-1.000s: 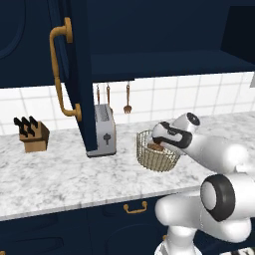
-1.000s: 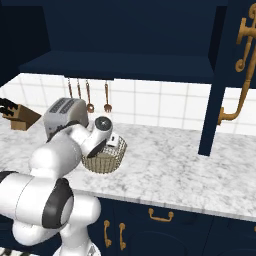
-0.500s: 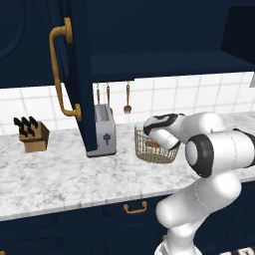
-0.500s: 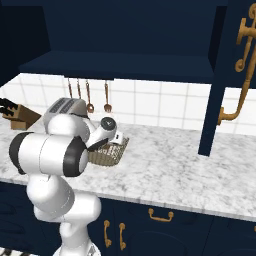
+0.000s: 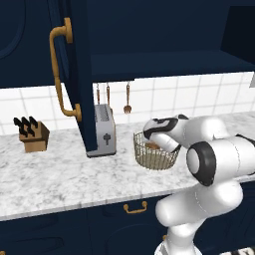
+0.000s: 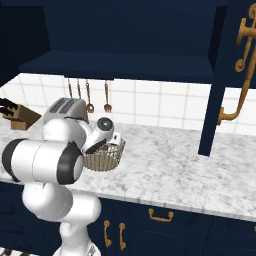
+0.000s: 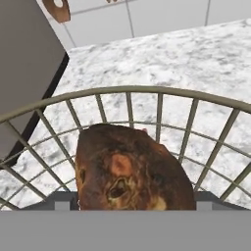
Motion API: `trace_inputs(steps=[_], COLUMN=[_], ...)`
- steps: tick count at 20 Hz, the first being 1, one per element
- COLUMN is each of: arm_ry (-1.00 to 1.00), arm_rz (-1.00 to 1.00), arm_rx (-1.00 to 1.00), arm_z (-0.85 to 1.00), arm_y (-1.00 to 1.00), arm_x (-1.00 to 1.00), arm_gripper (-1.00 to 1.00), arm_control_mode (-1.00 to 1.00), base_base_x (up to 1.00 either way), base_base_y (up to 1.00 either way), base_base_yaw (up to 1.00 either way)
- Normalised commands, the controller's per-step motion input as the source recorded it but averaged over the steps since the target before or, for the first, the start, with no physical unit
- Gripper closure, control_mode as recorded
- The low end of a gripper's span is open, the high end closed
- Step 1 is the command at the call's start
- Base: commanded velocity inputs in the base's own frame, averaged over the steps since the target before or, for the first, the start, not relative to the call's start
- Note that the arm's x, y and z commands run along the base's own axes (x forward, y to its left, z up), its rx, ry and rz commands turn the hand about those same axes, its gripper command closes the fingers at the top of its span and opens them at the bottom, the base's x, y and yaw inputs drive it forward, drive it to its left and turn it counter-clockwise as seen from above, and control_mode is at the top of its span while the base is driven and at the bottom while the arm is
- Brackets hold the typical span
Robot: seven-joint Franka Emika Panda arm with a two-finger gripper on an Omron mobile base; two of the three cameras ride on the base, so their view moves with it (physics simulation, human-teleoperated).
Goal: Open the cabinet, pick up the bread from the cabinet and place it in the basket. Then move the basket to the dining counter.
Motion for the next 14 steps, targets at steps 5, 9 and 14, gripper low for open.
trace_inputs(steps=[5,9,14], arm_ry=[0.05,0.03,0.06], arm_rz=[0.00,0.00,0.01], arm_rx=[-0.01,-0.01,-0.09], arm_z=[0.56,0.76,0.54], arm_y=[0.00,0.00,0.14], arm_x=[-0.13,-0.46,-0.97], arm_gripper=[-1.00,-1.00,-1.00], arm_control_mode=[-1.00,-1.00,-1.00], base_base_x=[0.00,0.00,0.00], base_base_y=[0.00,0.00,0.00], base_base_yaw=[0.00,0.00,0.00])
